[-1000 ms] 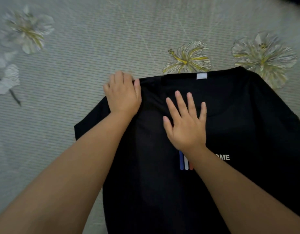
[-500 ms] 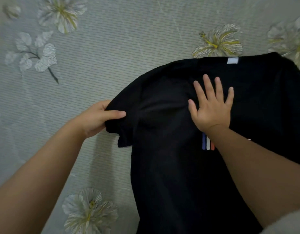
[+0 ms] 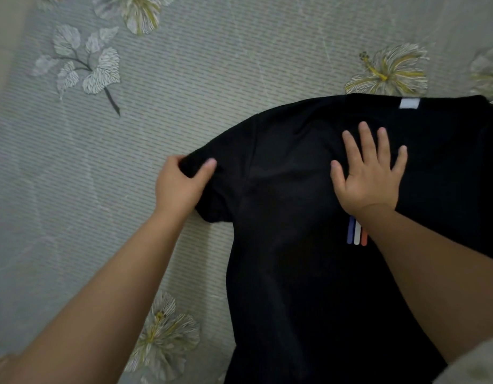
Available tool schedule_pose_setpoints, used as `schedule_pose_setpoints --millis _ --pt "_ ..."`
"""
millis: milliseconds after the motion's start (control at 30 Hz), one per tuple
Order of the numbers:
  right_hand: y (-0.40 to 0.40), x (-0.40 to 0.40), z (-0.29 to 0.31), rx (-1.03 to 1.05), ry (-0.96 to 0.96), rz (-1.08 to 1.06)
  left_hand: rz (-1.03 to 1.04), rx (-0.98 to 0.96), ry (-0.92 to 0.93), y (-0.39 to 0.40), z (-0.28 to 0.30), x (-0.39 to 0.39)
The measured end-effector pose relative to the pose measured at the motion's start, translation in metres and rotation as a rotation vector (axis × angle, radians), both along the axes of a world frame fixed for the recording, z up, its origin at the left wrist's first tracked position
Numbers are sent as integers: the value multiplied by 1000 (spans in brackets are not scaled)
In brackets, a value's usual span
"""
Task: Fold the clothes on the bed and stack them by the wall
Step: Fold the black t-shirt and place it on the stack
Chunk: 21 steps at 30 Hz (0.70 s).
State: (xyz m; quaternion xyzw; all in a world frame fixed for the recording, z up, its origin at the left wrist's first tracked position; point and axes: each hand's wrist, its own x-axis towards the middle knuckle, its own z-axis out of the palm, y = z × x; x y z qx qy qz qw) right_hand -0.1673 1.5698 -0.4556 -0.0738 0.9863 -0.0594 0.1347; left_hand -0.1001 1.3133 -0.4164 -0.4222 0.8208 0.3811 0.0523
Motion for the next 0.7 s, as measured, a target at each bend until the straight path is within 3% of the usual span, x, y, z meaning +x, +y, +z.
schedule_pose_setpoints --millis 100,167,333,400,467,533,633,700 --pt "0 0 -1 -5 14 6 57 86 45 13 -3 9" --pt "1 -1 -3 -8 26 8 63 42 143 18 3 6" --pt "2 -1 -2 -17 0 15 -284 -238 398 62 31 -17" --pt "7 -3 12 -205 -35 4 -493 -251 283 90 36 -25" --pt "20 -2 32 -527 -69 -62 -789 -281 -26 119 31 -22" --pt "52 9 57 -664 29 -169 -980 -377 -158 141 29 -5" --pt "121 36 77 -502 187 -273 -996 -424 -42 152 34 25" --pt "169 60 80 -359 155 -433 -1010 -455 105 156 25 45"
